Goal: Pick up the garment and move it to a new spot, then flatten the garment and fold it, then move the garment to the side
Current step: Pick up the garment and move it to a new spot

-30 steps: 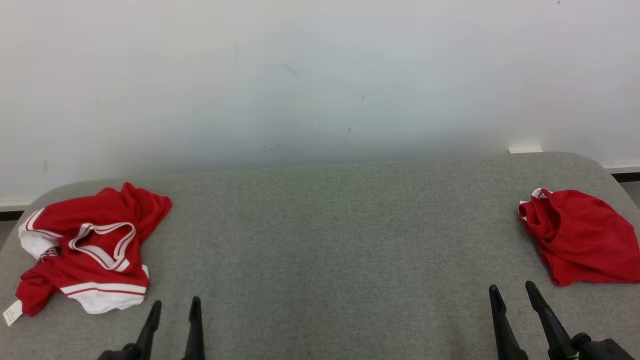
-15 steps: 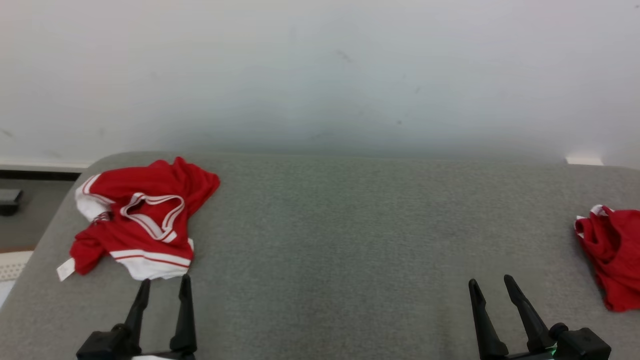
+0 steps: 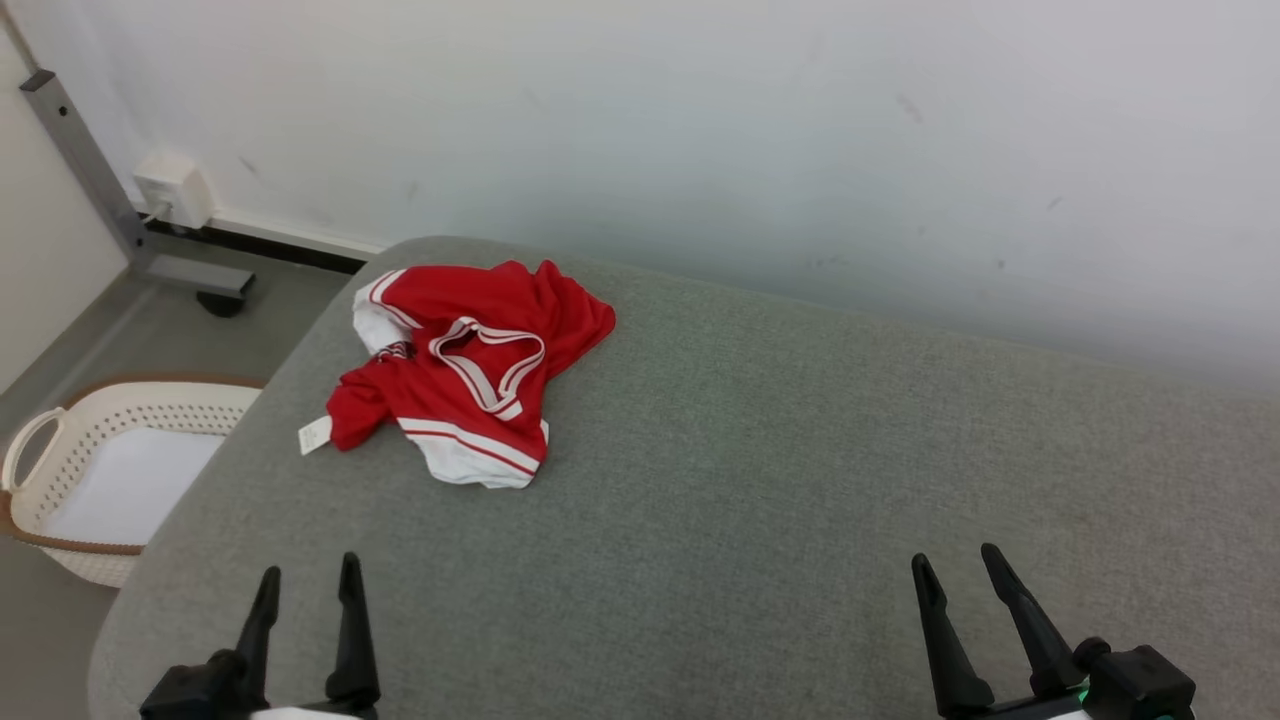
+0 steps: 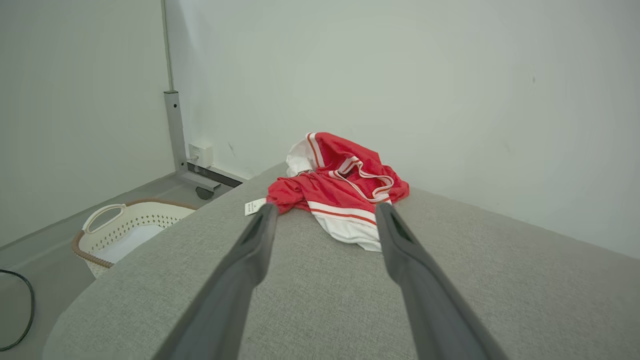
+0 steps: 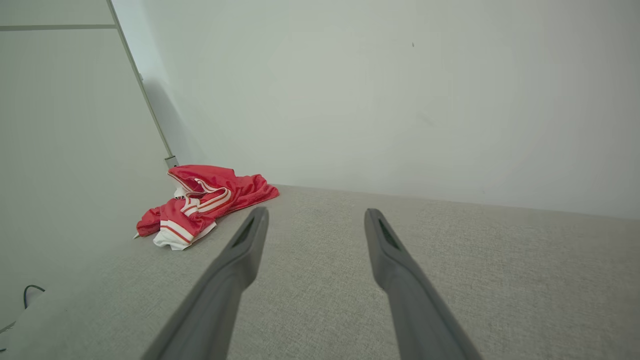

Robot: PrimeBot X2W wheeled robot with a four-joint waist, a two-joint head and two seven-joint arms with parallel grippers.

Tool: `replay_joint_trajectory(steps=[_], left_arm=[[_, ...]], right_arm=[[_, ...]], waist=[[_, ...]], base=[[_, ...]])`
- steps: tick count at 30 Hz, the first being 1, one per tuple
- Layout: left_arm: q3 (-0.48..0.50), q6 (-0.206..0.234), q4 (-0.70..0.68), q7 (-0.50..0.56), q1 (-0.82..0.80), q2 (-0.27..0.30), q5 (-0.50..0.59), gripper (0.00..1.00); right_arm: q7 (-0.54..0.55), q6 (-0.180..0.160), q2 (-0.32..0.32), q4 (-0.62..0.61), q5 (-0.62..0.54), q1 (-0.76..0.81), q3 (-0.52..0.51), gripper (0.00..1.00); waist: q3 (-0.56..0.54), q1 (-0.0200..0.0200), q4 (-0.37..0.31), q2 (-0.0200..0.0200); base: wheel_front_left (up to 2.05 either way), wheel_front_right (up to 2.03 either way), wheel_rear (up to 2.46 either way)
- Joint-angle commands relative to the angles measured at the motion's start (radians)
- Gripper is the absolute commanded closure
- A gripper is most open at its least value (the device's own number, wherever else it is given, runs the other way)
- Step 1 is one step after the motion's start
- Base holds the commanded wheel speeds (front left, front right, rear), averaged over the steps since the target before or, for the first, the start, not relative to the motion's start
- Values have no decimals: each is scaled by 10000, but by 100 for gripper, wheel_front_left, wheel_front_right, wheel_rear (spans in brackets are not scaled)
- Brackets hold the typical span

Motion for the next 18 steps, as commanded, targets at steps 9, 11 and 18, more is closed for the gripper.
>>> replay_joint_trajectory(steps=[9, 11, 18], left_arm=[[-51, -234, 1219, 183, -1390, 272, -99, 0], [1, -332, 1506, 626, -1969, 354, -305, 0], [229, -202, 2168, 2822, -4149, 1107, -539, 0]], right_arm=[[4, -23, 9, -174, -172, -213, 23, 0], [4, -23, 9, -249, -195, -310, 40, 0], [4, -23, -34, -567, -266, -995, 184, 0]], waist=[[138, -1, -165, 0], [334, -1, -367, 0], [1454, -1, -1373, 0]], base=[[0, 0, 0], [0, 0, 0], [0, 0, 0]])
